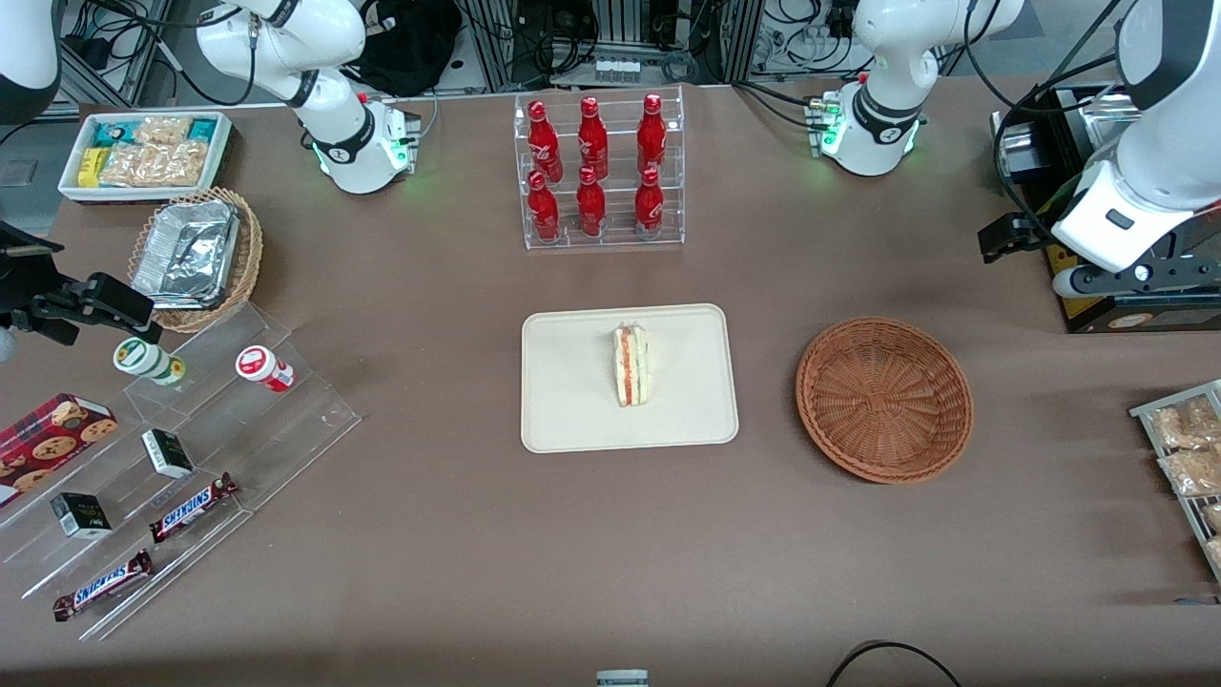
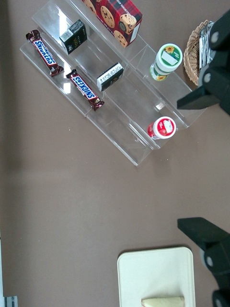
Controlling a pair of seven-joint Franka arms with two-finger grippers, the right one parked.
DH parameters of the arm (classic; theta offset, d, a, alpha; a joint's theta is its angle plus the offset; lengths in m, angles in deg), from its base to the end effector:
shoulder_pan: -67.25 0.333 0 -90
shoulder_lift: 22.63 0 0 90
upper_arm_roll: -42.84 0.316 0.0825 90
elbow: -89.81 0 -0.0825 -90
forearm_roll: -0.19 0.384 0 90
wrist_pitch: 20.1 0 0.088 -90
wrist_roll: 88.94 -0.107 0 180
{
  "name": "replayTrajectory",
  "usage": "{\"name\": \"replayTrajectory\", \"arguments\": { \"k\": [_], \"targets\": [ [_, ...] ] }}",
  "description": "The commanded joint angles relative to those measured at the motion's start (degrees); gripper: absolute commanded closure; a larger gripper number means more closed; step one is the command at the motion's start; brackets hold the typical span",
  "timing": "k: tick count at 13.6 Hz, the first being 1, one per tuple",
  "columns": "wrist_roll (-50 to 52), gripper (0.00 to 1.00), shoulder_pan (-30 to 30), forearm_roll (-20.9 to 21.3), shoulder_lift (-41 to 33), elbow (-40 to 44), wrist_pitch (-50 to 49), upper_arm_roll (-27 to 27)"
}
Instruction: Place sandwich from basket to tray
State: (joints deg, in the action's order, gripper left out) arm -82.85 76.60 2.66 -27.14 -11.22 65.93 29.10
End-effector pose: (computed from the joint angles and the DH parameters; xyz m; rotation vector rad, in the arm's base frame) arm 0.5144 -0.0387 0.5706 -3.0507 -0.0475 0.2738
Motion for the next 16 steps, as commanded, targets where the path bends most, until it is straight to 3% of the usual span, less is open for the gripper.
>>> {"name": "replayTrajectory", "arguments": {
  "k": [1, 4, 12, 16],
  "targets": [
    [-1.43, 0.0, -1.34, -0.62, -0.33, 1.53, -0.24, -0.24],
    [-1.34, 0.0, -6.88, -0.71, 0.38, 3.12, -0.24, 4.76],
    [1.2, 0.0, -6.89, -0.71, 2.57, 8.22, 3.36, 5.13],
    [1.39, 0.0, -6.36, -2.46, 6.53, 14.9, 1.26, 5.04]
  ]
}}
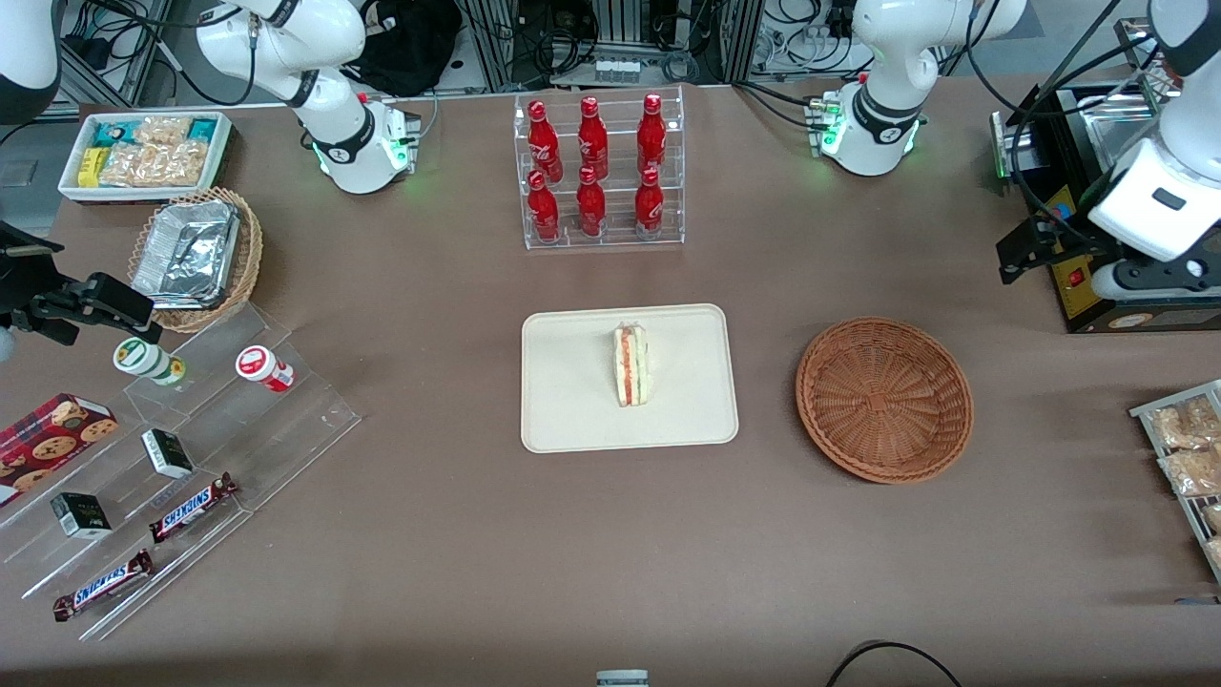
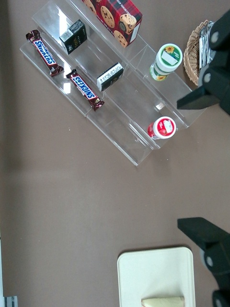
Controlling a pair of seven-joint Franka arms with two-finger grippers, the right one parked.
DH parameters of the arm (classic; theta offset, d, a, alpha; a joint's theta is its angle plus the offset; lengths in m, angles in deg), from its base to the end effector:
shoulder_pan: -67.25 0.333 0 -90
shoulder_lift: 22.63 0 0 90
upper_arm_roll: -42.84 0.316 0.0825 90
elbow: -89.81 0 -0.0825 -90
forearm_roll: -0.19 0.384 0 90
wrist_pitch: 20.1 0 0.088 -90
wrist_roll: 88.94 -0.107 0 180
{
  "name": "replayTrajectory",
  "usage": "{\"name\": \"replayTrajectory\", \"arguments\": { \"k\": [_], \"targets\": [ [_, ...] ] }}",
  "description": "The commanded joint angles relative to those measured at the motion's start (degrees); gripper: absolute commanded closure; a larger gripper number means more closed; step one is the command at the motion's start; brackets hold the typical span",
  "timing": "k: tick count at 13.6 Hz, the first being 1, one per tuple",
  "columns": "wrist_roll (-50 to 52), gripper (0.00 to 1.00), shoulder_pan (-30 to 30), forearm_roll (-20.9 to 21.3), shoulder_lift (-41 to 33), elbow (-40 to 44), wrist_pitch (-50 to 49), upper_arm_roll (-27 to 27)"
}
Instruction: Place sandwich from basket to tray
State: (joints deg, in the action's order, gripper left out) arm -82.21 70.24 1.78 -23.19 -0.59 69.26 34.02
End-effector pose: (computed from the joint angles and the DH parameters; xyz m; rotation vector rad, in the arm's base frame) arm 0.5477 -0.0534 0.6256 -3.1115 -0.0248 0.0082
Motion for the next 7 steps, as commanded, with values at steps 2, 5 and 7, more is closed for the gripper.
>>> {"name": "replayTrajectory", "arguments": {
  "k": [2, 5, 7],
  "targets": [
    [0.57, 0.0, -0.01, -2.03, 2.58, 4.27, -2.08, 0.21],
    [1.01, 0.0, 0.08, -1.59, 2.23, 4.18, -3.05, 0.29],
    [1.01, 0.0, 0.17, -1.33, 2.05, 3.92, -3.31, 0.29]
  ]
}}
